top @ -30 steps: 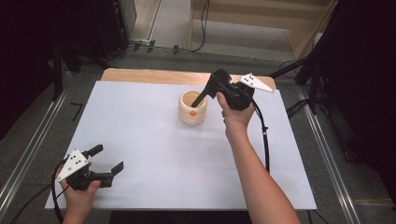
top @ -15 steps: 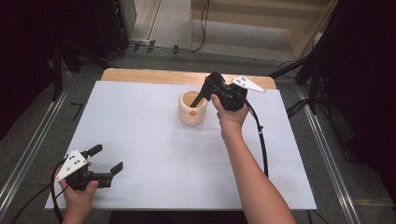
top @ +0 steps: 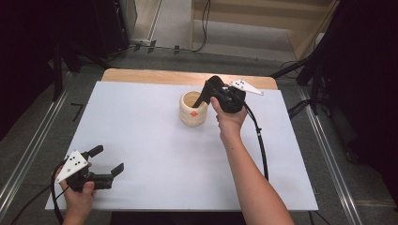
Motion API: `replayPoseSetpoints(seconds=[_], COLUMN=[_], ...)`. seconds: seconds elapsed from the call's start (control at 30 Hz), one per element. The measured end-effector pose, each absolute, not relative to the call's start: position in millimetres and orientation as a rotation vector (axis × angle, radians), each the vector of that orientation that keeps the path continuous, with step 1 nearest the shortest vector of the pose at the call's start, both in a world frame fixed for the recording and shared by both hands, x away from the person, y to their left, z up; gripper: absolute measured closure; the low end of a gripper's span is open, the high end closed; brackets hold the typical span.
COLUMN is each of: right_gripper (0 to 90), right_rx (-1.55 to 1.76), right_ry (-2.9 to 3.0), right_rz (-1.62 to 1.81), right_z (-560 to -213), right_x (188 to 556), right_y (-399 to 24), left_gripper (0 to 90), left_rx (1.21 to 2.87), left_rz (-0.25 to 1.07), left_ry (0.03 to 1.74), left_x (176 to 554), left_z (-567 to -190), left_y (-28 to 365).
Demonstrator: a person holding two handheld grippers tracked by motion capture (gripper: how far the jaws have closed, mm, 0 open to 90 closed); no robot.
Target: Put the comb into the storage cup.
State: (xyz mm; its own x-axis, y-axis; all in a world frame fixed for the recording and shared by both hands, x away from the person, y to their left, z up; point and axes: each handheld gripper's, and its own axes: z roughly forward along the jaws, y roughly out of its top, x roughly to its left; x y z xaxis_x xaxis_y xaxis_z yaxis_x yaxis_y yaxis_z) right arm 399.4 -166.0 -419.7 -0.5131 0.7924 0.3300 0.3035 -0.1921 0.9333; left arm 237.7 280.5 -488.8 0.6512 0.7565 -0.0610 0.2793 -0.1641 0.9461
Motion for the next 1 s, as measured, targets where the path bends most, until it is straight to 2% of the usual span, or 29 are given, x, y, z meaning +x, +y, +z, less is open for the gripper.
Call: replayPoseSetpoints(seconds=[0.73,0.9,1.0], right_gripper=[81.1,65.9,52.4], right_rx=[1.382,1.361,1.354], right_ry=[1.724,1.747,1.766], right_rz=[1.776,1.761,1.756], right_z=[-443,-443,-443], right_x=[405,404,404], right_y=[-165,-163,-164], left_gripper=[0.0,0.0,0.0], left_rx=[1.717,1.709,1.719], left_rz=[0.522,0.517,0.521], left_ry=[0.864,0.866,0.864], left_x=[239,239,239], left_z=[-489,-489,-489], left_y=[283,284,283])
